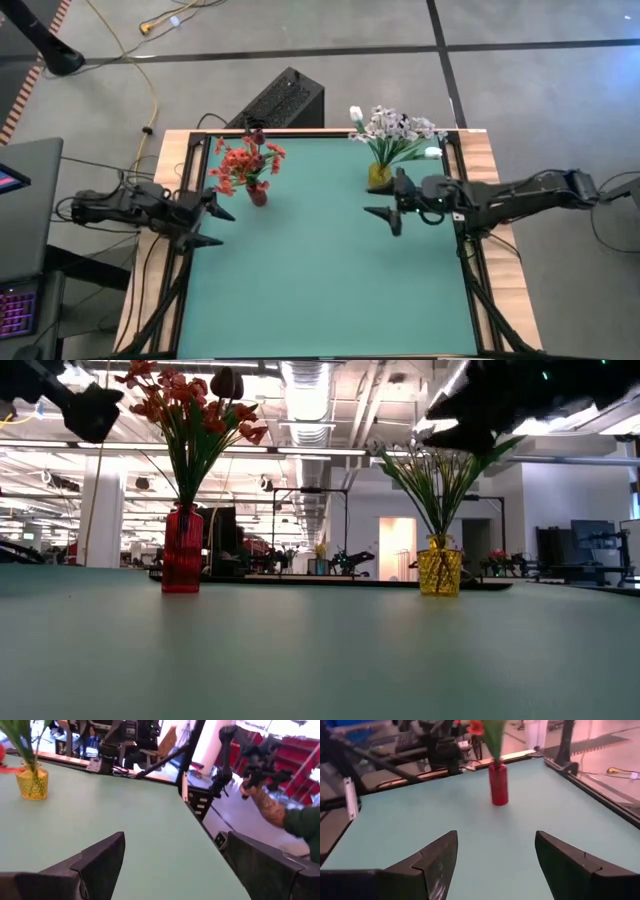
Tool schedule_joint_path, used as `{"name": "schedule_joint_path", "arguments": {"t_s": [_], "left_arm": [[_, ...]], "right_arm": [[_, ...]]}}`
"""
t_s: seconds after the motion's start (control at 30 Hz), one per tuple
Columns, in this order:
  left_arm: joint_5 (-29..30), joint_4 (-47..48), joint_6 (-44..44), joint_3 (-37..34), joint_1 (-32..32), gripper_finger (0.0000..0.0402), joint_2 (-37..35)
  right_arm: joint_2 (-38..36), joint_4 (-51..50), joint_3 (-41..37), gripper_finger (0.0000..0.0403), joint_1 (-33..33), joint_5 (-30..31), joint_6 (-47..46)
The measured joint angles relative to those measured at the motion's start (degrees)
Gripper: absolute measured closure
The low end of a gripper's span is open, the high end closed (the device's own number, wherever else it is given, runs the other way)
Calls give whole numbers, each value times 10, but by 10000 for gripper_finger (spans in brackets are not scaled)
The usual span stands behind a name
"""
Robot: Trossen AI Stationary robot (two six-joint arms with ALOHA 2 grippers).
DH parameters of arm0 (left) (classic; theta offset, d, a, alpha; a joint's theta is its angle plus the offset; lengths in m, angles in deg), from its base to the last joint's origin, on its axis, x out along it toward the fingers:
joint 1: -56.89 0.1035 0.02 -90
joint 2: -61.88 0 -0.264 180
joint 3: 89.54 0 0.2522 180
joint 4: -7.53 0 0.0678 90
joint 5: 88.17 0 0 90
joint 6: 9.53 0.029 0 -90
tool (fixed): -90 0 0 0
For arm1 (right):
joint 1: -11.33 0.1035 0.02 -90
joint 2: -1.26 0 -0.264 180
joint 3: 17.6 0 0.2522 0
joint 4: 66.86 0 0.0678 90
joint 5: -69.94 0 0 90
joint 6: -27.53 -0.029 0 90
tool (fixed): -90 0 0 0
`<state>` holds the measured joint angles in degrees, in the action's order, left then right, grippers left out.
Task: Sort flowers into vase by color
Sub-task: Return to Home Position
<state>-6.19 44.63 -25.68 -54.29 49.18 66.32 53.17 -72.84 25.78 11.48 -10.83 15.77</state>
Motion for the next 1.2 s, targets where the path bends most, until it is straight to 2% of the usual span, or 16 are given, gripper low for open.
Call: {"name": "schedule_joint_path", "arguments": {"t_s": [0.23,0.43,0.6,0.83,0.9,1.0,1.2], "left_arm": [[40,-80,-15,-66,0,65,1],[42,-173,-6,-125,0,65,0],[46,-178,18,-143,0,65,0],[62,-180,30,-173,0,65,0],[62,-182,30,-179,0,65,0],[62,-181,34,-179,0,65,0],[69,-196,54,-179,0,65,0]], "right_arm": [[-38,79,-89,113,-20,-2,-3],[-48,135,-149,113,-22,-2,2],[-68,193,-201,113,-22,-2,-1],[-123,199,-251,126,-39,2,-3],[-141,205,-269,147,-52,0,-4],[-166,212,-290,204,-70,-13,-4],[-218,151,-290,373,-131,-72,0]]}}
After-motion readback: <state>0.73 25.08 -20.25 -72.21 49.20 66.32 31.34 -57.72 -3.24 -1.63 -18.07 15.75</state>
